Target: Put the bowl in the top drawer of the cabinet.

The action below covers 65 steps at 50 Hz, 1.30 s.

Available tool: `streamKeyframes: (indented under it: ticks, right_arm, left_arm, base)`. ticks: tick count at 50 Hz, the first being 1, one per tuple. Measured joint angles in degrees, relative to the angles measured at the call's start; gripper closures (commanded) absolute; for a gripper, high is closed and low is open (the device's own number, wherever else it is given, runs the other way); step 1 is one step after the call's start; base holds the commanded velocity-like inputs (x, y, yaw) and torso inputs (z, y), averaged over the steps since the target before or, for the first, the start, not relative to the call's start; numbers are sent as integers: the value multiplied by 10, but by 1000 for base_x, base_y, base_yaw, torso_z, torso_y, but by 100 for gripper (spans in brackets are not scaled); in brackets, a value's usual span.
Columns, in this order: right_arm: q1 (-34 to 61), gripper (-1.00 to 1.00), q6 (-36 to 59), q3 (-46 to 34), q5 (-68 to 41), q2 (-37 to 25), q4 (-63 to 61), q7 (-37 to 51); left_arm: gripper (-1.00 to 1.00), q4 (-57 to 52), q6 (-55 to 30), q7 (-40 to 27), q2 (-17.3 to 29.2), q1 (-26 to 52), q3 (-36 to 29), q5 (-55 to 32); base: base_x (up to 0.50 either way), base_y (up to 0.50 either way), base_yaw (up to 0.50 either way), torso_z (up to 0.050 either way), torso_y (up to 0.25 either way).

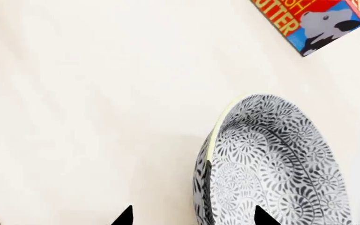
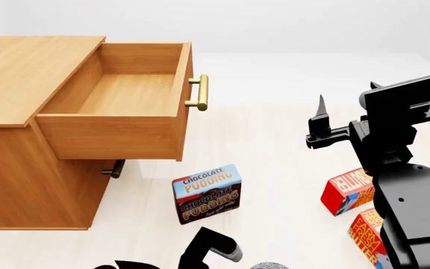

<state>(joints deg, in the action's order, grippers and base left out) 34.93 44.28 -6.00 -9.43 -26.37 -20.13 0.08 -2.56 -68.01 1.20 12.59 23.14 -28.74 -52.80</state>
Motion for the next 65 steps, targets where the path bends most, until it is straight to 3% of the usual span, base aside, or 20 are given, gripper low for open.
streamKeyframes:
  ticks: [16, 17, 39, 65]
  right_arm:
    - [-11, -100, -5, 4, -7, -3, -7, -2]
    - [-12, -100, -5, 4, -7, -3, -8, -2]
    - [-24, -100, -4, 10, -15, -4, -24, -1]
    - [-33, -100, 7, 17, -24, -7, -49, 3]
  left_arm:
    - [-100, 14, -3, -21, -7, 23, -26, 2]
    - [100, 16, -1, -21, -10, 24, -28, 1]
    - [100, -12, 51, -13, -45, -11, -44, 15]
    - [100, -203, 18, -123, 5, -23, 114, -156]
  base:
    - [6, -10, -13, 0, 0]
    - [0, -11, -13, 0, 0]
    - [0, 0, 0, 0, 0]
    - [0, 0, 0, 0, 0]
